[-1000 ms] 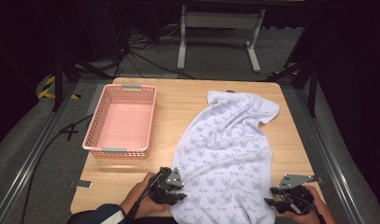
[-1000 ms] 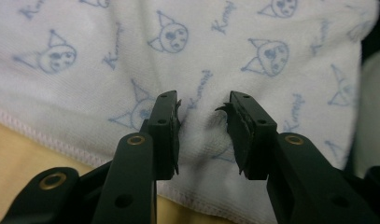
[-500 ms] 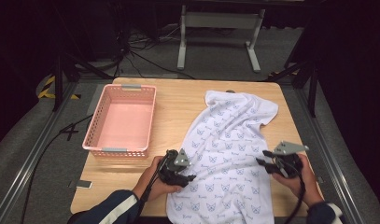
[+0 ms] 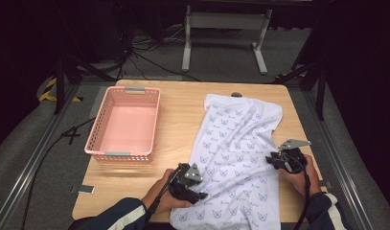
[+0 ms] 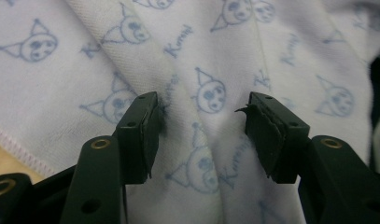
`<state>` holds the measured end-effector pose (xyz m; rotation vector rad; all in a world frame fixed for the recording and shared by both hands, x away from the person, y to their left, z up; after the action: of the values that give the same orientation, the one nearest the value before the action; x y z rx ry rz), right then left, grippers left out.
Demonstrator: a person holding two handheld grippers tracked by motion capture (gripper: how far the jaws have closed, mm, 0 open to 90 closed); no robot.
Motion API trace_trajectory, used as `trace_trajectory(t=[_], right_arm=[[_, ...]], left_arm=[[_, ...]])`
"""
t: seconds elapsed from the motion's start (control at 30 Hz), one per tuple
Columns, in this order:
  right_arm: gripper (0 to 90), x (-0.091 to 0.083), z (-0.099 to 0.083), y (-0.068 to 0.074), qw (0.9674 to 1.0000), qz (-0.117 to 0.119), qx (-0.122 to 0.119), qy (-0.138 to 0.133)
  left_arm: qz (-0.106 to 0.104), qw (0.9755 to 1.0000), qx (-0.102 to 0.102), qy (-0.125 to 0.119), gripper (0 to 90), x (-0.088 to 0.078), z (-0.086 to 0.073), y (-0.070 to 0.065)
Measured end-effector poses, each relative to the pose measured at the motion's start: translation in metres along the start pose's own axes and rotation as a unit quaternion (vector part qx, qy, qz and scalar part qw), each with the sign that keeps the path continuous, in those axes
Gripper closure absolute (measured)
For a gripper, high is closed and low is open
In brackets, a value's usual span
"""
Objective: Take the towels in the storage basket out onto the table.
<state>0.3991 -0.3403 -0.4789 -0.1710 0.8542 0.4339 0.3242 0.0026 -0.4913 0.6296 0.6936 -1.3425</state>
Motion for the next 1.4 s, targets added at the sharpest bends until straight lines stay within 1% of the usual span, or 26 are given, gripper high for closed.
trace_trajectory(t=[0.1, 0.13, 0.2, 0.27, 0.3, 0.33, 0.4, 0.43, 0.47, 0.5, 0.57, 0.6, 0.63, 0.67, 0.73, 0.8, 0.9, 0.93, 0.97, 1.03, 1.07, 1.13, 1.23, 1.3, 1.33, 1.4], right_arm=[[65.5, -0.014, -0.013, 0.004, 0.9997, -0.010, -0.006, 0.020], [65.3, -0.017, -0.016, 0.005, 0.9995, -0.009, -0.004, 0.029], [64.0, -0.021, -0.019, 0.005, 0.9993, -0.008, -0.001, 0.036], [65.4, -0.026, -0.025, 0.007, 0.9991, -0.013, -0.004, 0.041], [64.9, -0.030, -0.028, 0.008, 0.9987, -0.023, -0.008, 0.046], [64.8, -0.032, -0.028, 0.009, 0.9988, -0.026, -0.010, 0.041], [64.6, -0.034, -0.026, 0.012, 0.9994, -0.015, -0.010, 0.029], [64.1, -0.035, -0.023, 0.011, 0.9996, -0.019, -0.011, 0.019], [64.1, -0.035, -0.023, 0.011, 0.9996, -0.019, -0.011, 0.019], [63.2, -0.036, -0.017, 0.009, 0.9997, -0.022, -0.005, -0.001], [62.7, -0.035, -0.012, 0.006, 0.9994, -0.032, 0.000, -0.014], [62.2, -0.034, -0.010, 0.006, 0.9994, -0.029, -0.001, -0.018], [60.9, -0.032, -0.010, 0.006, 0.9995, -0.026, -0.003, -0.017], [60.0, -0.029, -0.010, 0.005, 0.9994, -0.030, -0.008, -0.013], [59.6, -0.025, -0.011, 0.003, 0.9996, -0.024, -0.006, -0.010], [57.4, -0.025, -0.012, 0.003, 0.9997, -0.023, -0.005, -0.008], [56.7, -0.039, -0.016, 0.011, 0.9998, -0.007, -0.008, -0.019], [56.3, -0.044, -0.019, 0.015, 0.9998, 0.003, -0.006, -0.021], [55.3, -0.048, -0.022, 0.019, 0.9995, 0.015, -0.013, -0.022], [55.2, -0.050, -0.025, 0.024, 0.9994, 0.023, -0.012, -0.023], [54.7, -0.052, -0.031, 0.032, 0.9989, 0.038, -0.017, -0.019], [54.1, -0.053, -0.046, 0.053, 0.9958, 0.076, -0.051, 0.000], [54.1, -0.056, -0.060, 0.072, 0.9889, 0.119, -0.086, 0.020], [54.0, -0.056, -0.070, 0.081, 0.9848, 0.121, -0.113, 0.051], [55.0, -0.058, -0.073, 0.083, 0.9843, 0.120, -0.120, 0.048], [56.5, -0.063, -0.078, 0.084, 0.9835, 0.125, -0.117, 0.058]], left_arm=[[-0.025, 0.9996, 0.010, -0.002, 43.4, 0.002, 0.003, -0.015], [-0.031, 0.9994, 0.017, 0.004, 43.3, 0.001, 0.003, -0.018], [-0.032, 0.9993, 0.017, 0.008, 43.3, 0.000, 0.004, -0.020], [-0.030, 0.9995, 0.015, 0.001, 42.7, -0.002, 0.004, -0.017], [-0.010, 0.9999, 0.007, -0.004, 41.2, -0.007, 0.005, -0.006], [0.002, 0.9999, -0.001, -0.015, 40.6, -0.009, 0.006, 0.001], [0.026, 0.9992, -0.017, -0.024, 39.6, -0.014, 0.008, 0.016], [0.035, 0.9987, -0.027, -0.027, 39.6, -0.015, 0.009, 0.023], [0.035, 0.9987, -0.027, -0.027, 38.8, -0.015, 0.009, 0.023], [0.057, 0.9976, -0.025, -0.031, 38.7, -0.014, 0.012, 0.037], [0.068, 0.9968, -0.033, -0.025, 39.2, -0.012, 0.013, 0.048], [0.074, 0.9963, -0.034, -0.026, 39.2, -0.009, 0.015, 0.054], [0.081, 0.9962, -0.029, -0.017, 39.7, -0.006, 0.015, 0.060], [0.087, 0.9955, -0.034, -0.010, 40.4, -0.002, 0.016, 0.067], [0.090, 0.9953, -0.034, -0.007, 42.2, 0.002, 0.016, 0.071], [0.094, 0.9951, -0.023, 0.020, 43.9, 0.011, 0.015, 0.074], [0.096, 0.9950, -0.018, 0.016, 46.9, 0.009, 0.011, 0.074], [0.099, 0.9947, -0.013, 0.023, 47.6, 0.007, 0.009, 0.073], [0.101, 0.9946, -0.012, 0.023, 48.5, 0.005, 0.007, 0.073], [0.102, 0.9944, -0.011, 0.024, 49.3, 0.003, 0.004, 0.072], [0.104, 0.9942, -0.010, 0.028, 49.4, 0.000, 0.002, 0.072], [0.107, 0.9939, -0.017, 0.022, 50.3, -0.004, -0.005, 0.070], [0.108, 0.9935, -0.016, 0.031, 50.3, -0.011, -0.011, 0.068], [0.107, 0.9936, -0.025, 0.027, 50.4, -0.013, -0.015, 0.066], [0.108, 0.9935, -0.027, 0.023, 50.4, -0.014, -0.017, 0.066], [0.106, 0.9936, -0.032, 0.023, 50.4, -0.018, -0.022, 0.065]])
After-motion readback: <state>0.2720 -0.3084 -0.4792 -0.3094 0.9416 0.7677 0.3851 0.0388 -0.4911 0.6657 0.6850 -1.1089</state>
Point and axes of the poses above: each handheld gripper's, and its own axes: x roughly forward along the jaws, z roughly out of its top, y roughly to its left, the point moved 4 cm from there along x, roughly forward along the jaws, and after that the axes turned 10 degrees about x, right-handed, at the moved point
